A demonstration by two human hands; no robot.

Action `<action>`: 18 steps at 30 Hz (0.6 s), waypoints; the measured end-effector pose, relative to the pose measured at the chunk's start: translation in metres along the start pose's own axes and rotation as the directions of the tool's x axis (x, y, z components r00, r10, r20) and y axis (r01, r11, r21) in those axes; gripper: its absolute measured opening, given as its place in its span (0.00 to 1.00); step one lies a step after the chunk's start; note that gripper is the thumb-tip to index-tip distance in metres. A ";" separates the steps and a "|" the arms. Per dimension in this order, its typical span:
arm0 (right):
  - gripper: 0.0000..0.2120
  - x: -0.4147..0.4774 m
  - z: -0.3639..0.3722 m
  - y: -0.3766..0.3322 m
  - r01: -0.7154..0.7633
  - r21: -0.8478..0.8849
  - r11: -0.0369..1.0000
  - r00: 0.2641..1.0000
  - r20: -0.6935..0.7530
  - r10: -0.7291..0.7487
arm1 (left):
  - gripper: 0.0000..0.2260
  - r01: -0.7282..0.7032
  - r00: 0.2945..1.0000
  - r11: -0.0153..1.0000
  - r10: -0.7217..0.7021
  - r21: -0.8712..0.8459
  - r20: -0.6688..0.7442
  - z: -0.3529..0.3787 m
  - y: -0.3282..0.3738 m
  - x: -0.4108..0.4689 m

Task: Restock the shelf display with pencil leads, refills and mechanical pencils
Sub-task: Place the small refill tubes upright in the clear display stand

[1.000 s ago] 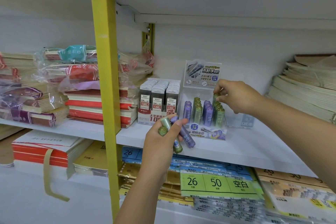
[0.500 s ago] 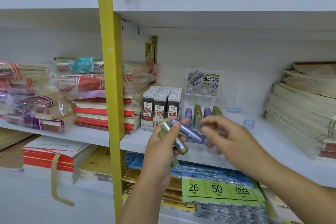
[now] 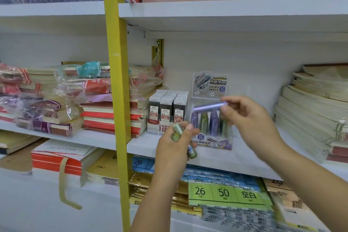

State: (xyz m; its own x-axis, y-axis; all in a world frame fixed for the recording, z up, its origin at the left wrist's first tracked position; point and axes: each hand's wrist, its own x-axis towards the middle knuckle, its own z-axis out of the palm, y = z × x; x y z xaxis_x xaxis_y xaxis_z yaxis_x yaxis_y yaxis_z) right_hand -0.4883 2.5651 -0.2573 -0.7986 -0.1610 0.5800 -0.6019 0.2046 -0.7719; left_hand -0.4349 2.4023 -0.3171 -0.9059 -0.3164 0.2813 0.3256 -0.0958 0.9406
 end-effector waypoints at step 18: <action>0.06 0.102 0.035 0.033 0.266 -0.563 0.783 0.926 0.375 -0.044 | 0.08 0.018 0.993 0.992 -0.003 -0.126 0.119 -0.019 -0.017 0.025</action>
State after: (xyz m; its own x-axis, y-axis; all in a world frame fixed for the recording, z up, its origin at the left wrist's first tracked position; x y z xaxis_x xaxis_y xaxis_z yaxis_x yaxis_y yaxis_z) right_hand -0.5895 2.5216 -0.2333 -0.7105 -0.5203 0.4737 -0.6863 0.6610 -0.3034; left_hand -0.4576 2.3786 -0.3298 -0.9327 -0.2016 0.2990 0.3405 -0.2197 0.9142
